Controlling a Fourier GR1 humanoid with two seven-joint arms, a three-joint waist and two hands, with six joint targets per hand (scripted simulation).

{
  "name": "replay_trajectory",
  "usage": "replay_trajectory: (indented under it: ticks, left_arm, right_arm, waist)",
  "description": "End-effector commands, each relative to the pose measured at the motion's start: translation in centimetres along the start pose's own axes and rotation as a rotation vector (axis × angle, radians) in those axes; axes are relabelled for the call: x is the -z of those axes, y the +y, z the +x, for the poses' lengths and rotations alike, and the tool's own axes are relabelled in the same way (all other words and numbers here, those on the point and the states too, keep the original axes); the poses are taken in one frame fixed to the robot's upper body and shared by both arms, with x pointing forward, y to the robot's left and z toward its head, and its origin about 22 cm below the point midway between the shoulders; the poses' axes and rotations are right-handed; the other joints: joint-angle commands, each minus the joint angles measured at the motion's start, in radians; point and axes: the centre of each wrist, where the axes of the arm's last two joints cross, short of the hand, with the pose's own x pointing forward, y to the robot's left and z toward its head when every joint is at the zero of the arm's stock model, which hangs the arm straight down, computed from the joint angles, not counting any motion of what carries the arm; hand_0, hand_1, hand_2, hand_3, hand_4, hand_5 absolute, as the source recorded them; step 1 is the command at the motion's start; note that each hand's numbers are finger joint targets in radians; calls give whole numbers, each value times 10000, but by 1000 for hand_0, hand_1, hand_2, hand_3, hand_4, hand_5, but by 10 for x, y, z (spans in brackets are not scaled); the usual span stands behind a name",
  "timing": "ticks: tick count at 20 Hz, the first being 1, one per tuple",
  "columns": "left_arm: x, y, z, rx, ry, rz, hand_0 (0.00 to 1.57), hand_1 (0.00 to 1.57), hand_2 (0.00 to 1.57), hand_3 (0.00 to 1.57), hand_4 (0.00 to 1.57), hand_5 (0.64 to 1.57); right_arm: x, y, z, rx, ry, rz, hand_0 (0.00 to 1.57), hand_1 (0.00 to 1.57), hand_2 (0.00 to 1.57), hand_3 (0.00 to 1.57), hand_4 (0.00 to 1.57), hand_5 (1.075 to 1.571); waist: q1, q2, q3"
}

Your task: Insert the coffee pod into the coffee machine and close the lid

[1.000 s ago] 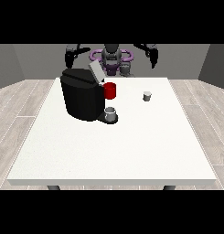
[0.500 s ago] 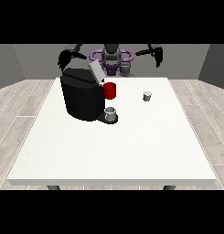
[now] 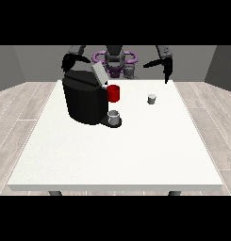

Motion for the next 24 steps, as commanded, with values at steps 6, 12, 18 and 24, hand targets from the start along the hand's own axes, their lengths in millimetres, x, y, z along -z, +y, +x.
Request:
replay_trajectory:
  ticks: [6,12,18,24]
  left_arm:
    - [32,12,-22,695,1181,437,0,0,0,0,0,1571]
    - [41,27,-21,1511,1382,-291,0,0,0,0,0,1571]
    - [44,4,-41,2380,1578,-505,0,0,375,0,0,1571]
    - [65,-7,-26,2726,2313,-767,695,695,778,429,0,1571]
  right_arm:
    - [2,30,11,-37,21,497,0,0,0,0,332,1571]
    - [41,11,20,-262,4,74,0,0,0,0,372,1571]
    - [37,5,0,-666,211,-99,0,0,0,0,423,1571]
    - [36,12,-21,-801,766,-422,0,0,0,0,356,1571]
  waist:
    - [-513,619,-1]
    - [-42,1158,-1]
    - [-81,1026,0]
    - [127,805,4]
